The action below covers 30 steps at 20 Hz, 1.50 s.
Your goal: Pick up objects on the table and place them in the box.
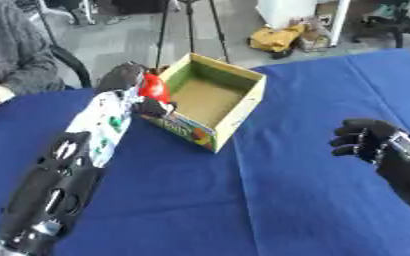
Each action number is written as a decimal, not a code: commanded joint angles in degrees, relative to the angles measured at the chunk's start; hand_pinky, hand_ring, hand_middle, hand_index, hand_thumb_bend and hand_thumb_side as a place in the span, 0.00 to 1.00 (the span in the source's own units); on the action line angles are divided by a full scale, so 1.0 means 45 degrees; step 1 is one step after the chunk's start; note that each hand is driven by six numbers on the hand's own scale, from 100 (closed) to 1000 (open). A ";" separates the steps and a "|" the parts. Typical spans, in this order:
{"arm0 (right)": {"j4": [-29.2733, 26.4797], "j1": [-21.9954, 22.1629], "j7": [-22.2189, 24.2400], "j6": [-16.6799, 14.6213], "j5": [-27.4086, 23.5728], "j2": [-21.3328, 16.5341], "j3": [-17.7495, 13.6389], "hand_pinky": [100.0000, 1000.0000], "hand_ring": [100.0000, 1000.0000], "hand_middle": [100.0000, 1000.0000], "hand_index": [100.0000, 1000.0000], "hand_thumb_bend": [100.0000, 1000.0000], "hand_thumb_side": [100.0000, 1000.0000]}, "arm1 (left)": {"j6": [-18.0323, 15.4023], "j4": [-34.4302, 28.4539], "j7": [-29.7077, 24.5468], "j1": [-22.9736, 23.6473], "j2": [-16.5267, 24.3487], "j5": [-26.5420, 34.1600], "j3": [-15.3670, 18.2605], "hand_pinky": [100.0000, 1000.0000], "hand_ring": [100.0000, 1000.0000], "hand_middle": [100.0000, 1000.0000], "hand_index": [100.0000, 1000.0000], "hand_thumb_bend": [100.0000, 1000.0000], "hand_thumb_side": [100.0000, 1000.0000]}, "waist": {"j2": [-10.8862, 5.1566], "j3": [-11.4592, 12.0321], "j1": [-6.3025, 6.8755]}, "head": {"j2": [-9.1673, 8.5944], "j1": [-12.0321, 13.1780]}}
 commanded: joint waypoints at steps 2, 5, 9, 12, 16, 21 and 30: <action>-0.0220 -0.0346 0.0317 0.0021 0.0131 -0.0322 0.0215 0.69 0.71 0.68 0.79 0.00 0.77 | -0.0006 0.1088 0.0950 -0.0646 -0.0348 -0.0068 0.0488 0.23 0.33 0.49 0.69 0.00 0.26 | 0.0002 -0.0457 0.0095 | -0.0307 0.0437; -0.0230 -0.0473 0.0470 0.0036 0.0224 -0.0344 0.0321 0.69 0.71 0.68 0.79 0.00 0.77 | 0.0039 0.1866 0.1688 -0.0780 -0.0605 -0.0186 0.0772 0.25 0.35 0.51 0.69 0.00 0.27 | 0.0145 -0.0878 0.0234 | -0.0454 0.0590; -0.0241 -0.0549 0.0575 0.0026 0.0286 -0.0362 0.0384 0.69 0.71 0.68 0.79 0.00 0.77 | 0.0027 0.2541 0.2777 -0.0707 -0.0862 -0.0076 0.1016 0.33 0.41 0.54 0.70 0.00 0.33 | 0.0224 -0.1197 0.0302 | -0.0524 0.0668; -0.0246 -0.0575 0.0599 0.0012 0.0289 -0.0373 0.0388 0.69 0.71 0.68 0.79 0.00 0.78 | -0.0246 0.2818 0.3148 -0.0627 -0.0940 0.0059 0.0983 0.44 0.48 0.57 0.72 0.51 0.49 | 0.0247 -0.1288 0.0315 | -0.0562 0.0689; -0.0231 -0.0567 0.0612 0.0019 0.0294 -0.0362 0.0383 0.69 0.71 0.68 0.79 0.00 0.78 | -0.0666 0.2698 0.3183 -0.0609 -0.0908 -0.0377 0.0818 0.67 0.62 0.64 0.74 0.99 0.68 | 0.0230 -0.1253 0.0316 | -0.0570 0.0688; -0.0215 -0.0547 0.0602 0.0030 0.0247 -0.0336 0.0354 0.69 0.71 0.68 0.79 0.00 0.77 | -0.0976 0.1825 0.3775 -0.0573 -0.0772 -0.0796 0.0792 0.72 0.63 0.65 0.74 1.00 0.77 | 0.0180 -0.1091 0.0269 | -0.0572 0.0619; -0.0175 -0.0190 0.0279 0.0019 0.0202 -0.0155 -0.0013 0.69 0.71 0.69 0.79 0.00 0.76 | -0.1925 -0.5179 0.5062 0.1206 0.0960 0.3717 0.0096 0.53 0.46 0.53 0.66 0.67 0.78 | -0.0008 0.0285 -0.0062 | -0.0216 -0.0193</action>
